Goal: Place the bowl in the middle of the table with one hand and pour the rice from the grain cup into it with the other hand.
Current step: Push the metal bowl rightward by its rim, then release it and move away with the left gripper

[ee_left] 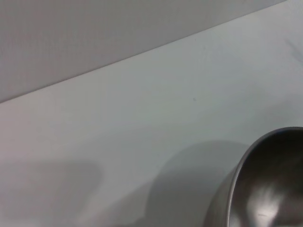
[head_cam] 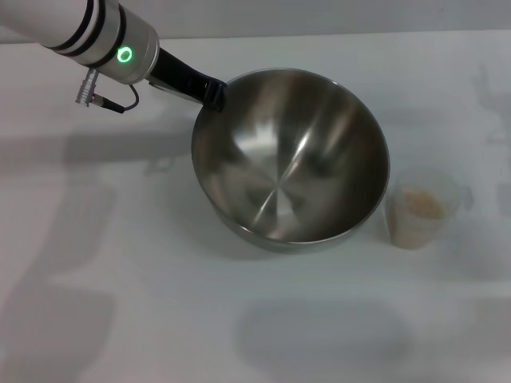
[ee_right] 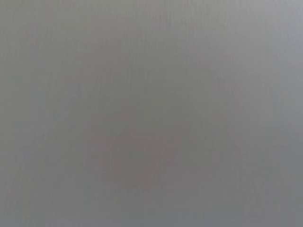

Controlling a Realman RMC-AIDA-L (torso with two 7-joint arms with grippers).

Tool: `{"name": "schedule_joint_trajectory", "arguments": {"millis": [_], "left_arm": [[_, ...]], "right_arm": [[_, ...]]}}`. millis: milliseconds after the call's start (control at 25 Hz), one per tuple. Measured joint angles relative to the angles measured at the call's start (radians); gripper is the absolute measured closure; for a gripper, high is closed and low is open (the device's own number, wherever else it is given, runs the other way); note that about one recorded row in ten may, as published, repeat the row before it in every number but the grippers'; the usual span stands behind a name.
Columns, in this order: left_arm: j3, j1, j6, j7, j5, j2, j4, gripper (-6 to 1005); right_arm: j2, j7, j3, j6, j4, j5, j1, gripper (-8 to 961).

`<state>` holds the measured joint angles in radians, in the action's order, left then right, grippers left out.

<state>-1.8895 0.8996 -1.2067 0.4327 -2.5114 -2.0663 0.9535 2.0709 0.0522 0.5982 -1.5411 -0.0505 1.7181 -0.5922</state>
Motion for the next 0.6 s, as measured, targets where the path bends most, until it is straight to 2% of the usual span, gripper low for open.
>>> {"name": "schedule_joint_trajectory", "arguments": {"millis": [600], "left_arm": [[0.002, 0.003, 0.017, 0.009, 0.006, 0.000, -0.031, 966]], "right_arm": [[0.002, 0.000, -0.002, -0.002, 0.000, 0.002, 0.000, 252]]}}
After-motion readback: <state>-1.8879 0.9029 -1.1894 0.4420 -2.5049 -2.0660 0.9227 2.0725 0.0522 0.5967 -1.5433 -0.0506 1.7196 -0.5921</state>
